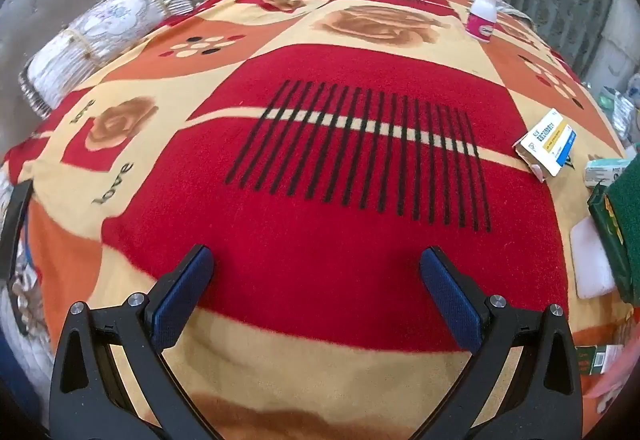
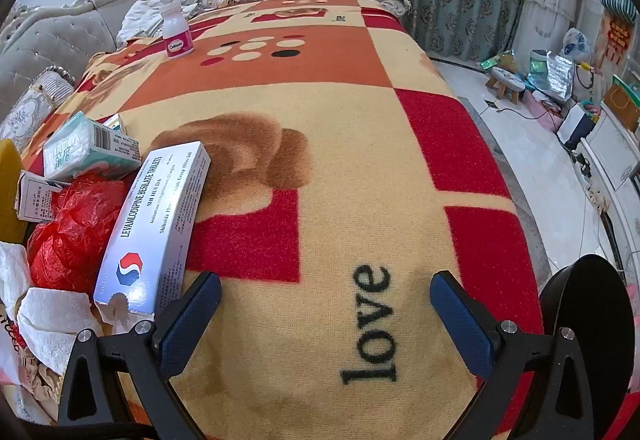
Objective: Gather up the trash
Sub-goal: 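Move both tools toward the pile of trash on the blanket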
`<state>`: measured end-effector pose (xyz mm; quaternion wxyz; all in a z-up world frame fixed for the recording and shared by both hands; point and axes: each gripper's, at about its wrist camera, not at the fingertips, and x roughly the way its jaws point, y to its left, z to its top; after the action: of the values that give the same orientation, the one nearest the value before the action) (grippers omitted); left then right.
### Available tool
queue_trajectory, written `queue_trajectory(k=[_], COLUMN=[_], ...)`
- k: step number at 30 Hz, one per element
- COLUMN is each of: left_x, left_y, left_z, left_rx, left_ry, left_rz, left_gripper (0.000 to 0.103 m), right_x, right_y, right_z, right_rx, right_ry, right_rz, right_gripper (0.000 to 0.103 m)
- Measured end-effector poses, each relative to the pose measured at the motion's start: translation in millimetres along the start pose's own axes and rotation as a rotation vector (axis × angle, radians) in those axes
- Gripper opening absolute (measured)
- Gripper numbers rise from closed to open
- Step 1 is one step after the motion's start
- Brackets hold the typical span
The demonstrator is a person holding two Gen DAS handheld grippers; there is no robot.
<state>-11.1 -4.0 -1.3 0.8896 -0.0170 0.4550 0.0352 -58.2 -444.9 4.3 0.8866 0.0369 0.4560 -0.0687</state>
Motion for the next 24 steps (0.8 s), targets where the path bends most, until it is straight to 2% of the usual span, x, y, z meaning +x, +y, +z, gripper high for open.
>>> queue_trajectory(k=[3, 6, 10, 15, 18, 24], left_x=[-5, -19, -53, -96, -116, -155], left_y=[0, -5, -16, -51, -72, -112], left_z=[-4, -13, -26, -38, -44, -49], left_rx=[-0.033, -0.042, -0.043, 0.030, 0.068, 0.097], left_ry=[0.052, 0.044, -0.008, -0.096, -0.128, -0.204], left_rz=[-0.004, -0.027, -0.075, -0.117, -0.159, -0.237], left_gripper=[0.103, 0.102, 0.102, 0.102, 0.102, 0.102], right_x=[1, 1, 1, -12, -29, -91], right_y=[0, 1, 1, -3, -10, -2], right_z=[0, 0, -1, -12, -25, -36], right_rx=[-0.001, -0.002, -0.008, -0.041, -0.005, -0.005], right_ry=[0.000, 0.000, 0.014, 0.086, 0.056, -0.092], right_rz=[-0.002, -0.002, -0.001, 0.034, -0.004, -0.015], right_gripper=[0.103, 0.103, 0.103, 0.103, 0.103, 0.103])
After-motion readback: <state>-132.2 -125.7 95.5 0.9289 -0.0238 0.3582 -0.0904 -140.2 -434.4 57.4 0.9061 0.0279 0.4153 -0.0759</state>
